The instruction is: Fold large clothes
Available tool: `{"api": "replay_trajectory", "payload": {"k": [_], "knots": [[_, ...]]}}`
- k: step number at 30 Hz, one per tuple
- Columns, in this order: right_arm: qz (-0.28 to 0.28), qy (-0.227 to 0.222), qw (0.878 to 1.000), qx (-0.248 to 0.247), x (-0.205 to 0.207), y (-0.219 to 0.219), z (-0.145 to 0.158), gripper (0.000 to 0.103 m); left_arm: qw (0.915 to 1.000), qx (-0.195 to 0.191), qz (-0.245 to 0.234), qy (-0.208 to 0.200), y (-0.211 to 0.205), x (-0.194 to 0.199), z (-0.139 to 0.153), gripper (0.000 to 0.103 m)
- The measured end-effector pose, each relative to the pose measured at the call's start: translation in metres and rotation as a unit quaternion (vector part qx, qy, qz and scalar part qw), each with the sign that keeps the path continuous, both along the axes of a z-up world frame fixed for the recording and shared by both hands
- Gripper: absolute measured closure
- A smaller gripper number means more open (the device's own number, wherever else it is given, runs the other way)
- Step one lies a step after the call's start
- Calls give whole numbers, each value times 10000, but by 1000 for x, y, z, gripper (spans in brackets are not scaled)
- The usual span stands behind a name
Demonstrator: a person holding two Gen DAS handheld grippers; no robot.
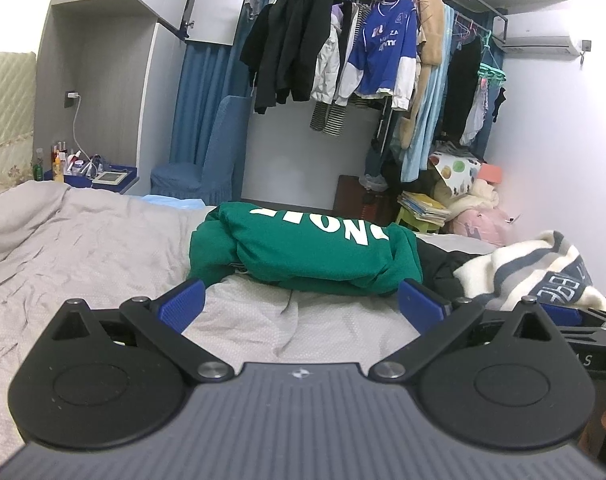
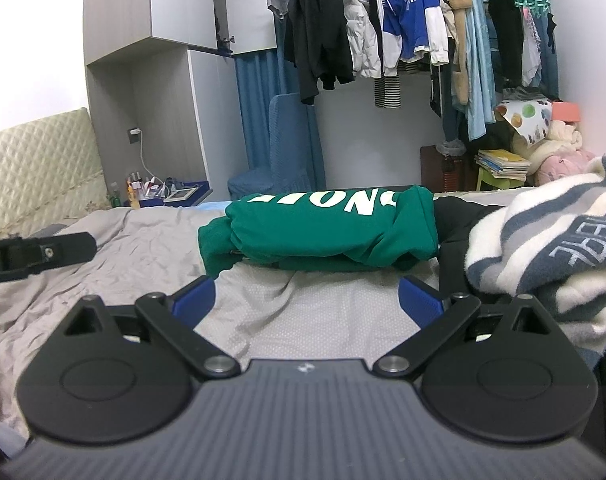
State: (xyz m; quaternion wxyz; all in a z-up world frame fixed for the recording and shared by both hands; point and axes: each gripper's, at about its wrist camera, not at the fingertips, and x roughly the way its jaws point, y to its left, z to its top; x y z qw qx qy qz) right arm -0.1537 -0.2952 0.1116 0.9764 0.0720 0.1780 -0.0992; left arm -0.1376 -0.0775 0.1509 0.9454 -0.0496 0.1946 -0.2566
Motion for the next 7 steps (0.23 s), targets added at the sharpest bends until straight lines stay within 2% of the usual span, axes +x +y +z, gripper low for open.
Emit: {"api": "replay_trajectory", "payload": {"k": [7], "knots": [[-29,10,10000,-7,-1,2,0,3,10000,-3,-39,-3,0,0,0,0]]}}
